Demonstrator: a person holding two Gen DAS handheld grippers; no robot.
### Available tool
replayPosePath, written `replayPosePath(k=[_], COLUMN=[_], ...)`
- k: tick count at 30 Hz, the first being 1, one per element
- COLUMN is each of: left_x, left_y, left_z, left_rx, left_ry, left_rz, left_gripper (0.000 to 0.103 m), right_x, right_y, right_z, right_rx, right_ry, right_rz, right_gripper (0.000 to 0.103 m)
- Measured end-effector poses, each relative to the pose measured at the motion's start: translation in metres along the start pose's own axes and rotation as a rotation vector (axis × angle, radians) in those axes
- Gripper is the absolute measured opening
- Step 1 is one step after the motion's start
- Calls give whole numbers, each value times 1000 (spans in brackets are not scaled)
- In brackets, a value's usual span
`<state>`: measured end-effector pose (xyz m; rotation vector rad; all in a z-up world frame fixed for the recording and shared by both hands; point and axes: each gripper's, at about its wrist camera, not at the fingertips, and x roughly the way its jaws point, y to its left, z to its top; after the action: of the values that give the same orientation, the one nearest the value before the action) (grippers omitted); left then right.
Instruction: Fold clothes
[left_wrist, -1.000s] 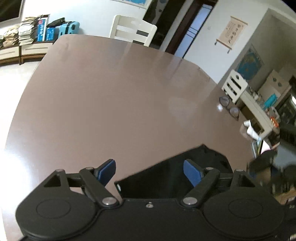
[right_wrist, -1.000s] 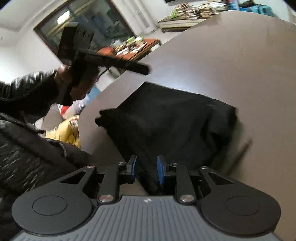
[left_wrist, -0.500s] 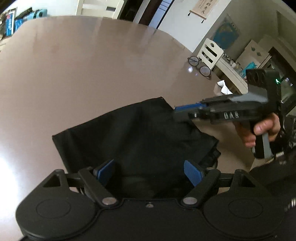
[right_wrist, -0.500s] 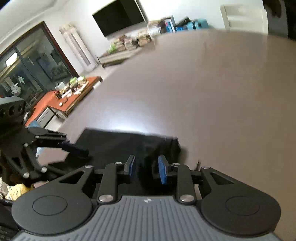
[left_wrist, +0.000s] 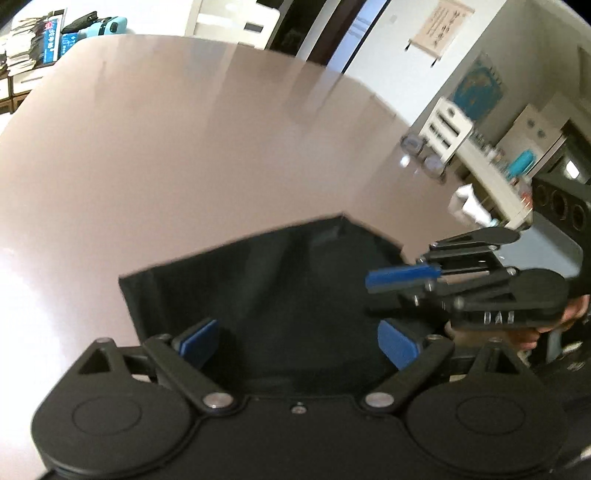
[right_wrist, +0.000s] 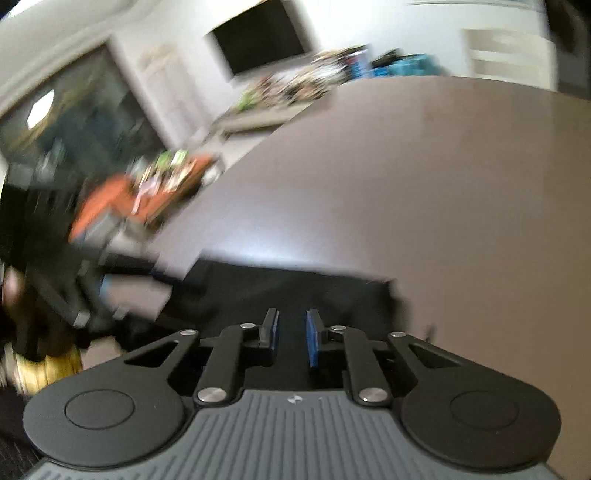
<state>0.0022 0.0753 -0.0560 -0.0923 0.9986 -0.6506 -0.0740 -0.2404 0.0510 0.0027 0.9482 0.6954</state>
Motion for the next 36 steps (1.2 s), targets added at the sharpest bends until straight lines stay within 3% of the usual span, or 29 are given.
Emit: replayPosePath(k=[7,10,17,22,26,36], left_x=[-14,-9,-18,-9,-5,-4], left_y=[-9,-7,-9,-8,-16,-16], left_z=[-5,-9,-13,-12,-17,-15], left_rx=[33,24,-19,-82,-28,-46], left_ry=[-26,5,-36,-35,-24,-17], left_rz=[41,46,65,78,111,109], left_gripper=[93,93,93,94,94,99], right_x=[-21,-12,14,37,39,47], right_y=[14,11,28,26,31,29], right_z=[-4,-12,10,6,-1,-2], right_rx=[-100,-154,-88,-110,-113,-86], right_ry=[0,34,-28,25,13,6], right_rz=[-25,-55,-55,-100,-96,-75], right_gripper=[16,16,18,17,18,19])
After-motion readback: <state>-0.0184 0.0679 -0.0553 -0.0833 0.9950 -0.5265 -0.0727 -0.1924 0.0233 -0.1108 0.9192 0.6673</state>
